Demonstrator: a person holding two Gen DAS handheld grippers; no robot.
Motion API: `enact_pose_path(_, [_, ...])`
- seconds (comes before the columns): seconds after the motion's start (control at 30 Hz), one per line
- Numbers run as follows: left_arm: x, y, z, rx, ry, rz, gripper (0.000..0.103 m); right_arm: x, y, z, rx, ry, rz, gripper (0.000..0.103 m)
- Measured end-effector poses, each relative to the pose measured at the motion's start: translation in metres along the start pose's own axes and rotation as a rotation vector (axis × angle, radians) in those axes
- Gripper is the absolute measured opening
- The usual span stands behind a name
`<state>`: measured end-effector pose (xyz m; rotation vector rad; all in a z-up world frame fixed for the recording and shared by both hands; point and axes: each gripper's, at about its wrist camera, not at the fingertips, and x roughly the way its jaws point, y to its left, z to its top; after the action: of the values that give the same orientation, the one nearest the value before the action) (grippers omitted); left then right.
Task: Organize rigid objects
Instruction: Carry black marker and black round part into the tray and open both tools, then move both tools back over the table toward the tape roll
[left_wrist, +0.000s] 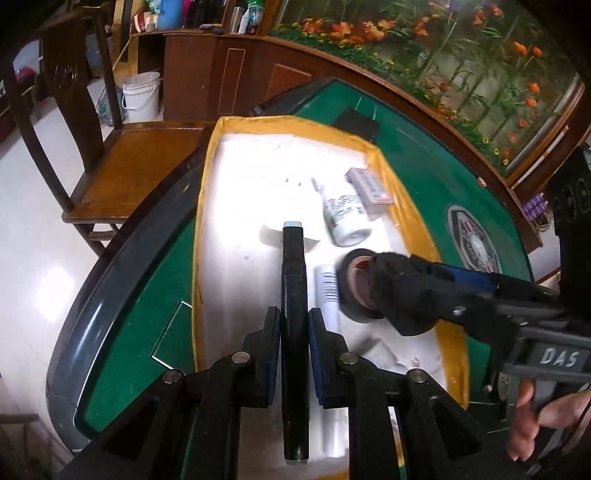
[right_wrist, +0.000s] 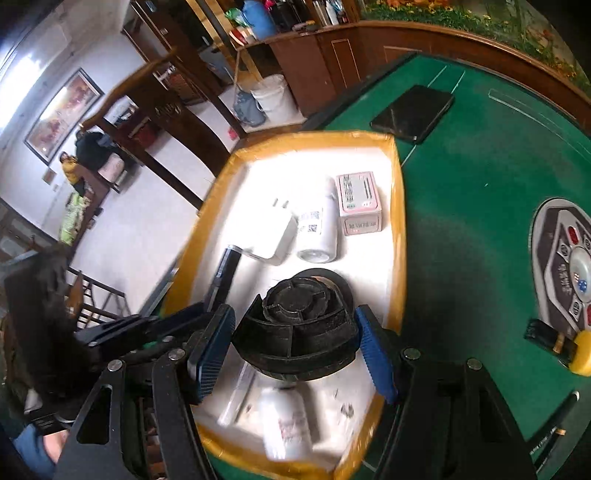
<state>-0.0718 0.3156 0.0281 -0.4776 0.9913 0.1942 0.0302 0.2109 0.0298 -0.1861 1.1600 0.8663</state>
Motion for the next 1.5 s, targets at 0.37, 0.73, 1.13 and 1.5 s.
enact_pose_path(0.37, [0.006,0.007,0.006,0.005,0.023,-0.012,0.015,0.015,0.004,-0.006,0.005,0.054,-0.011,0.067])
enact_pose_path(0.73, [-0.003,0.003,-0.013,0.01,0.038,-0.036,0.016,-0.004,0.016,-0.032,-0.01,0.126,0.113,0.068])
enact_pose_path(1.13, [-0.017,-0.007,-0.016,0.046,-0.006,-0.041,0.056,-0.106,-0.048,-0.099,0.204,-0.048,0.055,0.069])
enact_pose_path(1.5, [-0.052,-0.115,-0.029,0.303,-0.066,-0.125,0.056,-0.174,-0.182,-0.197,0.517,-0.113,-0.172,0.066])
